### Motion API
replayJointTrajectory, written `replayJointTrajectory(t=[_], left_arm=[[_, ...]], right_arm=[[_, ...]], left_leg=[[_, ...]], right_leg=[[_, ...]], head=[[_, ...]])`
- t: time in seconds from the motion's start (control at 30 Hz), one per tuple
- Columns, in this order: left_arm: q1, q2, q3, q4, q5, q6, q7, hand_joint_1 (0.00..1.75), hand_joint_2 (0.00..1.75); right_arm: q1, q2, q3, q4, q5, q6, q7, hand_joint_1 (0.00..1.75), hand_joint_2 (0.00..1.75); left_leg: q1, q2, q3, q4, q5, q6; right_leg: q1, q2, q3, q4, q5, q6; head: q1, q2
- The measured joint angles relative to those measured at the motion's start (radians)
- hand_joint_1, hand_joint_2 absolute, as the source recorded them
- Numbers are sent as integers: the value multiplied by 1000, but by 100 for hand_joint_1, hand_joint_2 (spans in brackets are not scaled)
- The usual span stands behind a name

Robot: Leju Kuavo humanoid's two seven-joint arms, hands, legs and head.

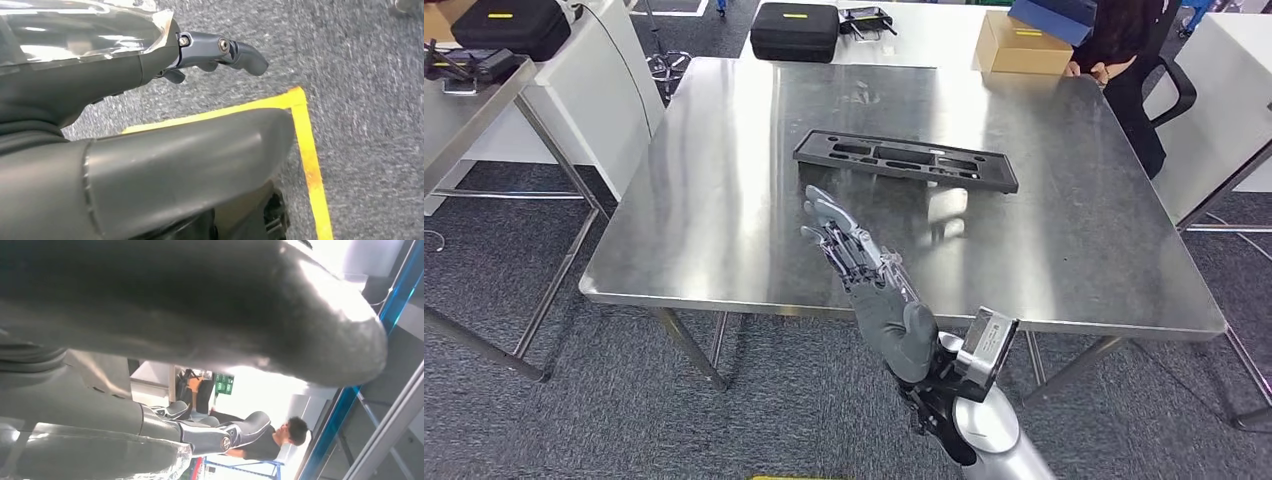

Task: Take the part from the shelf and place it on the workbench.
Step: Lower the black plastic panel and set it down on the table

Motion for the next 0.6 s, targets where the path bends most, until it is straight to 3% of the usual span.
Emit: replayJointTrajectory(t=[0.1, 0.13, 0.17, 0.2, 0.27, 0.33, 0.37, 0.4, 0.43, 0.47, 0.5, 0.53, 0.6], left_arm=[[0, -1, 10, 0, 8, 0, 0, 0, 0], [0, -1, 13, 0, 11, 0, 0, 0, 0], [0, -2, 15, 0, 14, 0, 0, 0, 0], [0, -2, 17, 0, 16, 0, 1, 0, 0], [0, -2, 20, -1, 18, 0, 1, 0, 0], [1, -4, 22, -2, 18, 0, 1, 0, 0], [1, -4, 23, -3, 18, 0, 1, 0, 0], [2, -5, 24, -4, 19, 0, 2, 0, 0], [3, -5, 26, -4, 19, 0, 2, 0, 0], [5, -4, 28, -4, 19, 0, 2, 0, 0], [7, -4, 31, -5, 20, 1, 2, 0, 0], [9, -3, 33, -5, 21, 1, 2, 0, 0], [11, -2, 35, -6, 22, 1, 3, 0, 0]], right_arm=[[-3, 0, 4, 4, 1, 4, 1, 0, 0], [-4, 0, 5, 5, 1, 5, 1, 0, 0], [-5, 0, 7, 8, 0, 5, 1, 0, 0], [-6, 1, 9, 10, 0, 5, 2, 0, 0], [-12, 2, 13, 14, -1, 7, 2, 0, 0], [-20, 6, 16, 15, -4, 10, 3, 0, 0], [-24, 7, 17, 15, -6, 13, 2, 0, 0], [-26, 8, 18, 16, -7, 14, 2, 0, 0], [-27, 9, 18, 18, -9, 16, 2, 0, 0], [-29, 9, 20, 21, -11, 17, 2, 0, 0], [-31, 9, 23, 25, -14, 18, 2, 0, 0], [-32, 10, 25, 28, -18, 18, 2, 0, 0], [-34, 10, 28, 33, -24, 19, 2, 0, 0]], left_leg=[[-3, 5, -42, 0, 35, 17], [-4, 7, -57, 0, 47, 18], [-5, 8, -72, 1, 59, 18], [-6, 9, -86, 1, 70, 17], [-6, 8, -111, 1, 93, 11], [-7, 7, -126, -1, 115, 0], [-7, 7, -129, -5, 126, -6], [-7, 7, -130, -9, 138, -12], [-7, 6, -132, -15, 148, -17], [-6, 4, -138, -12, 141, -22], [-6, 2, -148, 3, 117, -28], [-6, 0, -160, 37, 71, -32], [-4, 1, -185, 159, -33, -39]], right_leg=[[1, 2, -49, 173, -122, -15], [1, 2, -54, 227, -143, -12], [1, 2, -46, 254, -145, -4], [1, 2, -19, 241, -129, 5], [1, 2, 80, 119, -92, 15], [9, 3, 176, -28, -96, 4], [13, 4, 197, -68, -103, -3], [18, 5, 200, -83, -103, -8], [13, 4, 191, -83, -93, -14], [8, 3, 183, -85, -82, -21], [3, 1, 174, -86, -70, -30], [-4, 0, 164, -88, -57, -38], [-2, -3, 138, -84, -34, -50]], head=[[8, 0], [8, 0], [8, 0], [8, 0], [8, 0], [7, 0], [7, 0], [7, 0], [8, 0], [8, 0], [7, 0], [3, 0], [-3, 0]])
